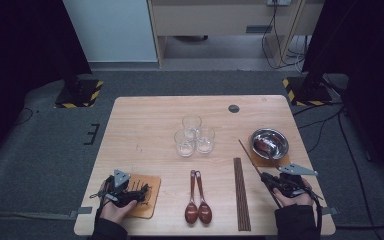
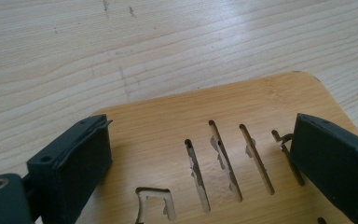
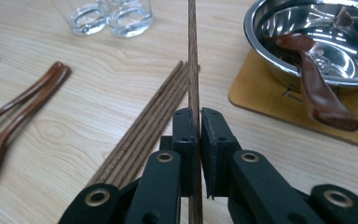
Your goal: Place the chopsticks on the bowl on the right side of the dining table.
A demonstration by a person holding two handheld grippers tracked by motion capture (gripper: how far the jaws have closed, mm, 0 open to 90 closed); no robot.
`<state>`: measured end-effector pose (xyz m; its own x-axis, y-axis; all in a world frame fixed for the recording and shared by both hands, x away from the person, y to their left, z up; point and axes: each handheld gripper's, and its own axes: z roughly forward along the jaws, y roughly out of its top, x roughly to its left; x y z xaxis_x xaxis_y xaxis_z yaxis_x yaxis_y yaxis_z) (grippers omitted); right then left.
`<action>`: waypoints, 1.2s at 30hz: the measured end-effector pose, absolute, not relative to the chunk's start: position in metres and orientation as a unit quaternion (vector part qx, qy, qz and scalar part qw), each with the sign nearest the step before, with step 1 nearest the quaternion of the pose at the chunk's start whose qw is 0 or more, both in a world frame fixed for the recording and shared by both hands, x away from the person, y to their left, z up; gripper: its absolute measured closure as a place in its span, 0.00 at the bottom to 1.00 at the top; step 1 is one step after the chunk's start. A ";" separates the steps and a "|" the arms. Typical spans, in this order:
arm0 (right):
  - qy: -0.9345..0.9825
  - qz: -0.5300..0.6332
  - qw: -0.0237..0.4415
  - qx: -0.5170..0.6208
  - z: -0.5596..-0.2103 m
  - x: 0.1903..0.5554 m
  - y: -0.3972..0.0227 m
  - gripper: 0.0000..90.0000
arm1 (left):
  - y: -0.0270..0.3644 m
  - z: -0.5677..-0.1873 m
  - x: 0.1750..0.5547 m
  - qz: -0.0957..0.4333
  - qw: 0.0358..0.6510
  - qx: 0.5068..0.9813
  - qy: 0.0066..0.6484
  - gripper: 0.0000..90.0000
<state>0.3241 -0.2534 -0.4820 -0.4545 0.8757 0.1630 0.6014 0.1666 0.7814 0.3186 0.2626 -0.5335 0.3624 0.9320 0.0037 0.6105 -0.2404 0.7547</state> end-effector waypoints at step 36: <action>0.725 0.468 0.180 0.472 -0.438 0.328 -0.252 0.94 | 0.263 -0.533 0.319 0.236 0.341 0.751 0.513 0.05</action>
